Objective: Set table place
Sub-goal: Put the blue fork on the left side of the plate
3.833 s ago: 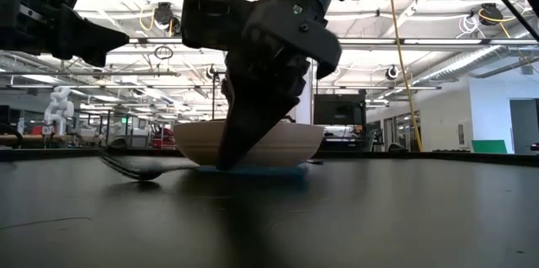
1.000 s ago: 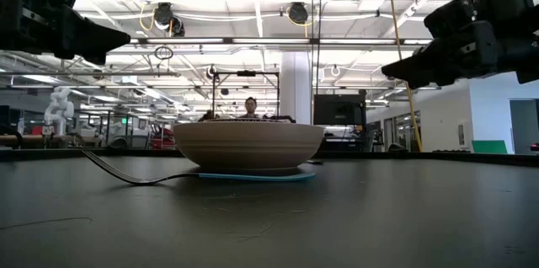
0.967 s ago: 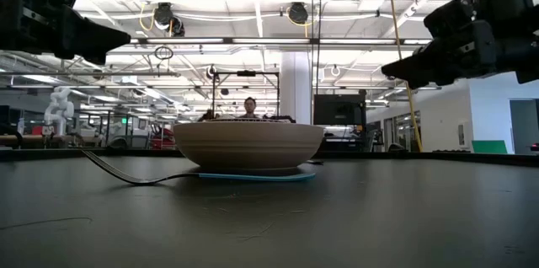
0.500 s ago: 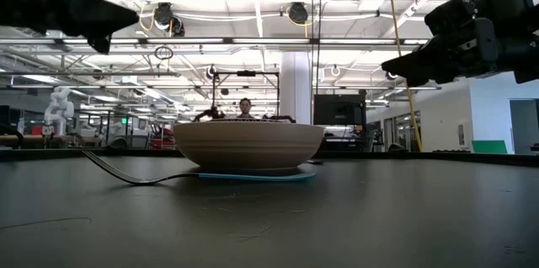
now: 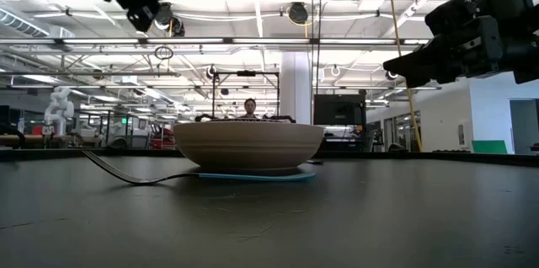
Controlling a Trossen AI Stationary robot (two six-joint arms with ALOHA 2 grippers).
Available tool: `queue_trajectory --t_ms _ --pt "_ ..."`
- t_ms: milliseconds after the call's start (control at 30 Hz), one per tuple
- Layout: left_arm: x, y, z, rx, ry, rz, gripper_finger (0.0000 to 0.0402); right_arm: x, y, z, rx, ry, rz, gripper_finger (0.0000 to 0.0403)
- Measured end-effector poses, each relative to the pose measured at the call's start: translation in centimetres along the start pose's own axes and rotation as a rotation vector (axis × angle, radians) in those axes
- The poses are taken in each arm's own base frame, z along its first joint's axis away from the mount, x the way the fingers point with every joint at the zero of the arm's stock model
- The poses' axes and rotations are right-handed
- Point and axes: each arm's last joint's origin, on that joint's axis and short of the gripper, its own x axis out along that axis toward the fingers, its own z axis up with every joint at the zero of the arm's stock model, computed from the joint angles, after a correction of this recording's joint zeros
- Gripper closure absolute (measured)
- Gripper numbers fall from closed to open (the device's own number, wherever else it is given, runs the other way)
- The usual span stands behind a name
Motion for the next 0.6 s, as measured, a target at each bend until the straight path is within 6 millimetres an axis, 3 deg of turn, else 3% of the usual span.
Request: queue_trajectory --t_ms 267,400,600 --pt "5.2 -0.8 -0.4 -0.097 0.27 0.004 0.0212 0.0 0.0 -0.1 0.006 0.007 0.0 0.0403" --pt "7.2 -2.0 -1.3 -0.073 0.461 0.041 0.0189 0.0 0.0 -0.2 0.016 0.018 0.001 0.0403" --pt "9.4 -3.9 -0.9 -0.107 0.549 0.046 0.0175 0.0 0.0 -0.3 0.02 0.031 0.001 0.0403"
